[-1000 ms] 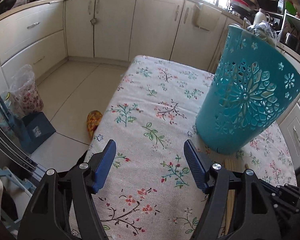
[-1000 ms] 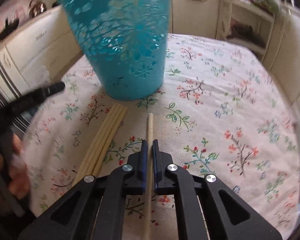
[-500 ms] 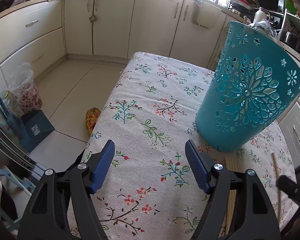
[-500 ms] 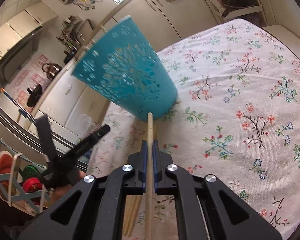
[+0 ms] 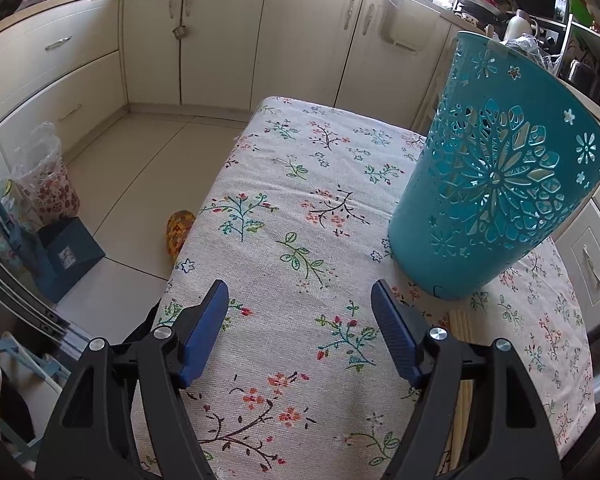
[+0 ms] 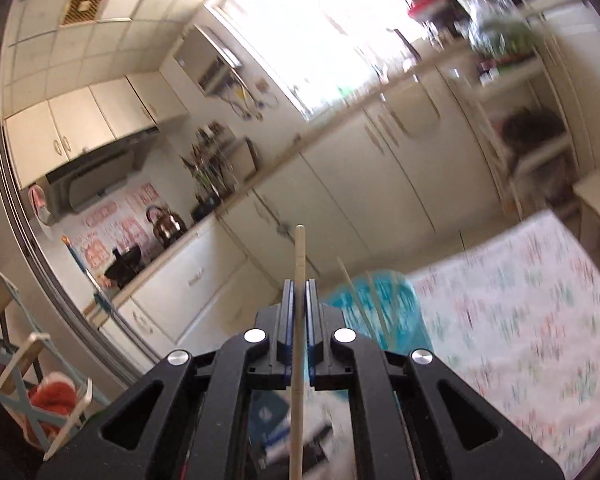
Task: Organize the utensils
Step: 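Lift the stick over the teal basket and open the right gripper, then move both grippers back down beside the stick bundle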
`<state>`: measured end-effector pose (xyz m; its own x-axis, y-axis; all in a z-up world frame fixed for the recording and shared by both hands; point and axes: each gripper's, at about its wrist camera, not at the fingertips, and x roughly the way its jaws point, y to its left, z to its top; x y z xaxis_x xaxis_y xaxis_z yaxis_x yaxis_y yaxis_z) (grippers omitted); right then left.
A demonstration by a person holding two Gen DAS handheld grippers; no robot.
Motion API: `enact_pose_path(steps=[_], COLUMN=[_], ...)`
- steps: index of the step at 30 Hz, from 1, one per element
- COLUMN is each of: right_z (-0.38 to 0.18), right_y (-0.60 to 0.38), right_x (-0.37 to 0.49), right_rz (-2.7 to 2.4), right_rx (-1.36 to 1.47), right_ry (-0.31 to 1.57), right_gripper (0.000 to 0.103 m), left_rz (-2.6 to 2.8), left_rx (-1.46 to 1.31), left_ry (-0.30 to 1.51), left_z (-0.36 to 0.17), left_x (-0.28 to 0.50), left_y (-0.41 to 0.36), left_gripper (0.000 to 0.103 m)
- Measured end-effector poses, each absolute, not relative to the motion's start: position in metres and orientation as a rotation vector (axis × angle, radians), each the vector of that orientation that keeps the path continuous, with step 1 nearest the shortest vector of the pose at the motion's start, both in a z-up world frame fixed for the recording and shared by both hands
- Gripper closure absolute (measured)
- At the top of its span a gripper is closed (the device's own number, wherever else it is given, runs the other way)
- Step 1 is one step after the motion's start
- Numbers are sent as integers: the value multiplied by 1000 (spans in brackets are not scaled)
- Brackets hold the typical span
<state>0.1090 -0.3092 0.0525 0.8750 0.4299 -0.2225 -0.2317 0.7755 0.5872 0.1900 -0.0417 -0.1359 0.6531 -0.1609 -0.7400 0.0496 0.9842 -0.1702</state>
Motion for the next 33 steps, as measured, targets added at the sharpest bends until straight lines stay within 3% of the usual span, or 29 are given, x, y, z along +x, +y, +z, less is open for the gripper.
enact_pose_path(steps=[7, 27, 33], right_z=[72, 24, 38], right_y=[-294, -268, -294], right_x=[172, 194, 124], right_rz=[222, 187, 140], right_rx=[512, 305, 340], right_ry=[233, 453, 357], right_gripper=[97, 96, 82], left_rz=[-136, -148, -145], left_rx=[-178, -191, -203], left_ry=[857, 879, 876], left_z=[-138, -143, -142], left_x=[192, 199, 198], left_y=[-36, -37, -36], left_gripper=[33, 33, 32])
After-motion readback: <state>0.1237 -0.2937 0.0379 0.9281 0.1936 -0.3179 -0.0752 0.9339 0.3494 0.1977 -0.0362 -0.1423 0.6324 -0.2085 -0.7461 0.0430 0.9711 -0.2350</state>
